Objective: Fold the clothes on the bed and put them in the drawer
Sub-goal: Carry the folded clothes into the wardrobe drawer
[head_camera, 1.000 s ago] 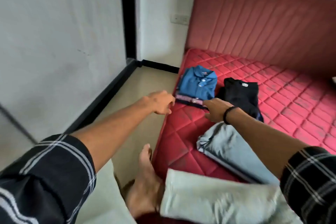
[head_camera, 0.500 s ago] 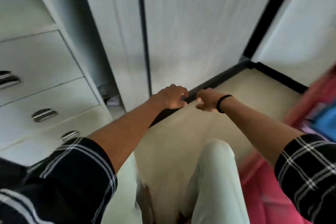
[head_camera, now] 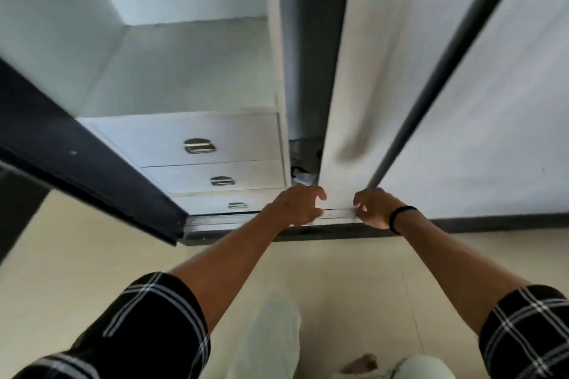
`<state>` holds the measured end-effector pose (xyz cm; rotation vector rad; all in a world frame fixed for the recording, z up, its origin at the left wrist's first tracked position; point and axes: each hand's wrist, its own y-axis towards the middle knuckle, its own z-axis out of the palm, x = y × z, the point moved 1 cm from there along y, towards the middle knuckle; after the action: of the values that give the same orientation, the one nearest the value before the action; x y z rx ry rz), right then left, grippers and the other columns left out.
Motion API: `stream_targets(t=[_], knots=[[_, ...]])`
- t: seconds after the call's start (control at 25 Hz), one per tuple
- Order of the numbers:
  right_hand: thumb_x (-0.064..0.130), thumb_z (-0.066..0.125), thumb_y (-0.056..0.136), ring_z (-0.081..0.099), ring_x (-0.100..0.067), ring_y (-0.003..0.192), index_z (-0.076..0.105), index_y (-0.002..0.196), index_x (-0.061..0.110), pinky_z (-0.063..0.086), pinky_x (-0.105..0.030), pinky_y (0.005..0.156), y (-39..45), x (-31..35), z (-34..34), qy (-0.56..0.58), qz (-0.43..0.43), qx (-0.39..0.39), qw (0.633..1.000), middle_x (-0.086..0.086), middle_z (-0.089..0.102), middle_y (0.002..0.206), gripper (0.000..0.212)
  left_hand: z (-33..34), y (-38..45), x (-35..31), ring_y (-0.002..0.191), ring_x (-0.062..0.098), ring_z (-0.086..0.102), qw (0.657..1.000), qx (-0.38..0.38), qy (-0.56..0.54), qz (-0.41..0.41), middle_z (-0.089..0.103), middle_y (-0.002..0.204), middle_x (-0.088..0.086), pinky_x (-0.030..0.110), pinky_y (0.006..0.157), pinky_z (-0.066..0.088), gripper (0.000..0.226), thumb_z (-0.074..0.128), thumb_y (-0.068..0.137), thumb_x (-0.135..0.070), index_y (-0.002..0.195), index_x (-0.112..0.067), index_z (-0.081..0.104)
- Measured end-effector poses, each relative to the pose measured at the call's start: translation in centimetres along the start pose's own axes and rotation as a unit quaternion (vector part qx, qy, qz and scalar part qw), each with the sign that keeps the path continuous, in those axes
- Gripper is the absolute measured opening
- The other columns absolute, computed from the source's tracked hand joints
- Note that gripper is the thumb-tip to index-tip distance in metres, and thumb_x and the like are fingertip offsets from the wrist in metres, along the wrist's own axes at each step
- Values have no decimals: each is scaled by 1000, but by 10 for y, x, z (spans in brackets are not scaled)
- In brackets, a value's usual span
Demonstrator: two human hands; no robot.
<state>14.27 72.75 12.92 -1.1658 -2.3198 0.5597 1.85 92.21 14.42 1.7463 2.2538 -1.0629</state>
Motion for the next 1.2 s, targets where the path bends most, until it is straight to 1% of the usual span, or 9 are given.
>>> stream_targets(t=[0.16,0.28,0.36,0.52,0.64,0.84,1.04,1.12,1.2], knots=[[37,60,97,60,-32,119,67,117,23,49,-40,101,-31,112,-86,18,-72,14,997,-8,64,129,25,-92,-103,16,110,26,66,993,-55,-56,-87,73,114,4,44,100,52,36,67,94,-44,127,-32,61],[32,67,92,71,-32,101,70,98,17,55,-36,81,-59,199,-128,135,-94,40,986,-11,75,108,17,-149,-172,29,107,20,67,981,-94,-88,-142,76,108,-4,42,99,53,34,66,96,-41,128,-30,60],[27,73,83,74,-33,80,71,92,10,52,-33,65,-71,250,-146,283,-78,63,954,-12,76,87,19,-178,-205,42,104,21,69,974,-122,-106,-159,76,112,-2,41,99,54,37,66,97,-41,131,-29,59],[16,76,90,71,-25,67,73,101,-2,54,-34,62,-71,329,-163,444,-58,51,893,-16,72,85,21,-223,-234,80,115,23,66,956,-189,-107,-195,74,119,2,40,104,51,39,65,99,-40,134,-25,60],[11,71,95,67,-28,74,68,111,-9,57,-35,67,-49,369,-141,579,25,44,814,-15,67,88,26,-231,-228,118,125,24,59,946,-214,-111,-219,69,128,4,36,109,45,40,59,101,-40,136,-21,57],[13,71,95,57,-30,102,54,98,12,54,-47,92,12,405,-64,711,135,67,687,-11,66,107,17,-218,-190,184,146,24,35,977,-152,-26,-147,37,161,2,38,119,34,58,53,105,-36,157,-25,32],[8,68,94,53,-32,124,39,143,20,54,-48,92,98,411,1,790,151,39,593,-14,62,132,58,-212,-149,231,149,24,37,961,-268,62,13,40,162,2,41,117,41,61,66,99,-28,155,-23,41],[17,90,72,56,-34,121,39,145,24,52,-52,96,118,416,9,864,142,12,482,-9,70,114,89,-207,-133,247,153,26,31,948,-293,116,53,34,165,4,41,119,33,66,68,97,-28,156,-22,39],[27,104,37,62,-32,115,51,131,18,58,-45,84,127,423,5,895,125,1,429,-4,75,102,108,-207,-121,253,157,27,21,945,-278,165,54,24,169,5,45,121,30,72,68,96,-29,159,-21,33]])
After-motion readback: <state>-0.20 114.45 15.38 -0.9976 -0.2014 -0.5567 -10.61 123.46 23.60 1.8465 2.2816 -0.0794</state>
